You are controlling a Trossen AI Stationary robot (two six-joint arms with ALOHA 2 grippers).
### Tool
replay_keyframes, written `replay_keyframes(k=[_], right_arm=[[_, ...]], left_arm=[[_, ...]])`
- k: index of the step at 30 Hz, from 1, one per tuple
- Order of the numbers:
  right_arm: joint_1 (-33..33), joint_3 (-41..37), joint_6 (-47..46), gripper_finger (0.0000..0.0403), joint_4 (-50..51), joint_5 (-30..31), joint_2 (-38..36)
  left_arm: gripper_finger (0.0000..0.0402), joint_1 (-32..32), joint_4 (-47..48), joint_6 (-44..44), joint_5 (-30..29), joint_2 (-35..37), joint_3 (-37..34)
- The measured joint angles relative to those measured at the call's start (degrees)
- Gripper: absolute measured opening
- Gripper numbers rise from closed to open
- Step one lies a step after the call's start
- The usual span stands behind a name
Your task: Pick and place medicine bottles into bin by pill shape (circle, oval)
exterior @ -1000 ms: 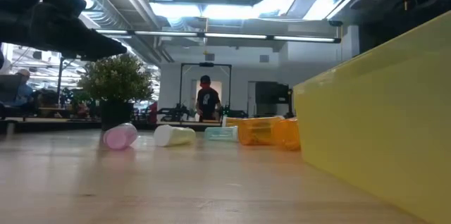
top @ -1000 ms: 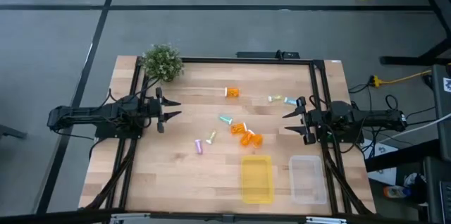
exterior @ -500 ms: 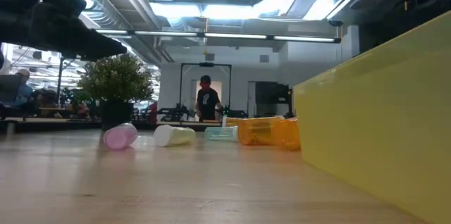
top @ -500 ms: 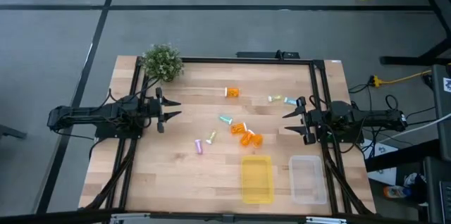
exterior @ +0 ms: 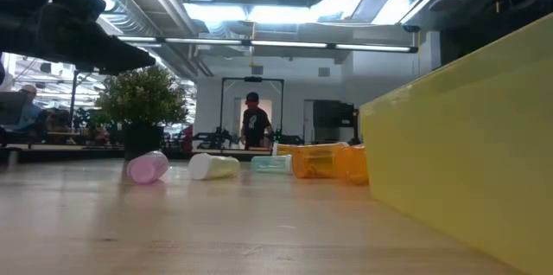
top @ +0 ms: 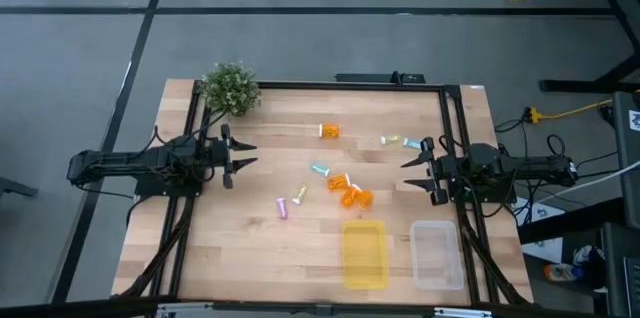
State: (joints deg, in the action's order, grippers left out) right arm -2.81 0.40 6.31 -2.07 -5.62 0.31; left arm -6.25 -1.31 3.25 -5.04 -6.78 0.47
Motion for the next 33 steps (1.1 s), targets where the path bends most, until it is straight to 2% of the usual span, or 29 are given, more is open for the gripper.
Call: replay_keyframes(k=[11, 14, 19, 21, 29, 33], right_arm=[[0.0, 0.0, -0.1, 0.0197, -0.8, 0.0, 0.0], [0.0, 0.0, -5.6, 0.0197, -1.2, 0.8, 0.0], [0.0, 0.0, -22.7, 0.0197, -3.3, 8.4, 0.0], [0.0, 0.0, -25.7, 0.0197, -4.5, 10.7, 0.0], [0.0, 0.0, -26.8, 0.0197, -18.5, 28.4, 0.0], [0.0, 0.0, -26.8, 0.0197, -19.0, 33.1, 0.0]], left_arm=[[0.0149, 0.0, 0.0, 0.0, 0.0, 0.0, 0.0], [0.0149, 0.0, 0.0, 0.0, 0.0, 0.0, 0.0], [0.0149, 0.0, 0.0, 0.0, 0.0, 0.0, 0.0], [0.0149, 0.0, 0.0, 0.0, 0.0, 0.0, 0.0], [0.0149, 0.0, 0.0, 0.0, 0.0, 0.0, 0.0], [0.0149, 0.0, 0.0, 0.0, 0.0, 0.0, 0.0]])
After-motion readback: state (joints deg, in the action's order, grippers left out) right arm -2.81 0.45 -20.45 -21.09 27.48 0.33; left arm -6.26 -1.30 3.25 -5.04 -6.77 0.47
